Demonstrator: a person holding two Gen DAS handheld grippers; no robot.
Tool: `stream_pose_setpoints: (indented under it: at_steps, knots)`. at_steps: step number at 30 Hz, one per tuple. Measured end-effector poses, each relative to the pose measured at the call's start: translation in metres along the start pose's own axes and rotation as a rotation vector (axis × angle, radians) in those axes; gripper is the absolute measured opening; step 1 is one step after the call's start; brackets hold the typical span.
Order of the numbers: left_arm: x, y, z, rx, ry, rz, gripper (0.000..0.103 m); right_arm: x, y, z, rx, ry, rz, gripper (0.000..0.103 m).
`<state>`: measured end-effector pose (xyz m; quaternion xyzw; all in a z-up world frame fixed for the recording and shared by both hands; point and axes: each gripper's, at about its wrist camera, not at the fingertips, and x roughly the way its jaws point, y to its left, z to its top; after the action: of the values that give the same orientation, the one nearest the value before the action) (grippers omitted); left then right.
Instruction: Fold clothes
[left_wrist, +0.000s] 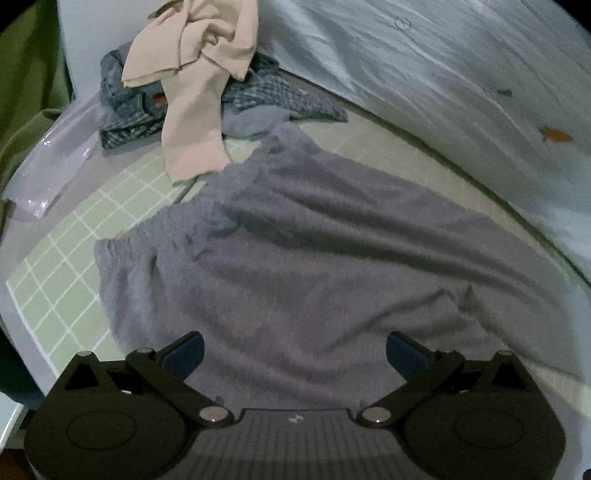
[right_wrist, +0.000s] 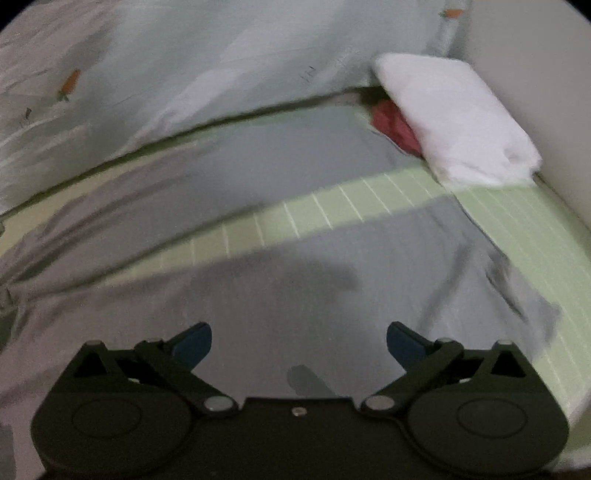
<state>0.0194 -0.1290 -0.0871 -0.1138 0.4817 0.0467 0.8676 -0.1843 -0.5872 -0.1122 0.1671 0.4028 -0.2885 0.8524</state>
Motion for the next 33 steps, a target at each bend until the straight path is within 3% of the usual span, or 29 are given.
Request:
stream_pose_setpoints:
  at_steps: [6, 13, 20, 28, 30, 31, 33]
  knots:
    - [-0.003, 0.021, -0.032, 0.036, 0.033, 0.011, 0.103, -0.003, -0.034, -0.033, 0.113, 0.044, -0.063, 0.102]
    - [0.012, 0.059, -0.045, 0.017, 0.015, 0.049, 0.103, 0.017, -0.067, -0.048, 0.196, 0.011, -0.168, 0.102]
    - [0.029, 0.096, -0.029, -0.057, -0.023, 0.126, 0.103, 0.034, -0.085, -0.042, 0.276, -0.017, -0.240, 0.102]
    - [0.057, 0.120, 0.003, -0.100, -0.060, 0.165, 0.100, 0.050, -0.109, -0.026, 0.410, -0.044, -0.329, 0.102]
    - [0.064, 0.129, 0.013, -0.137, -0.047, 0.168, 0.085, 0.054, -0.117, -0.021, 0.466, -0.050, -0.362, 0.098]
    - [0.066, 0.133, 0.017, -0.153, -0.047, 0.169, 0.083, 0.055, -0.120, -0.018, 0.480, -0.047, -0.384, 0.094]
    - [0.065, 0.137, 0.024, -0.169, -0.058, 0.169, 0.056, 0.056, -0.124, -0.011, 0.491, -0.040, -0.417, 0.069]
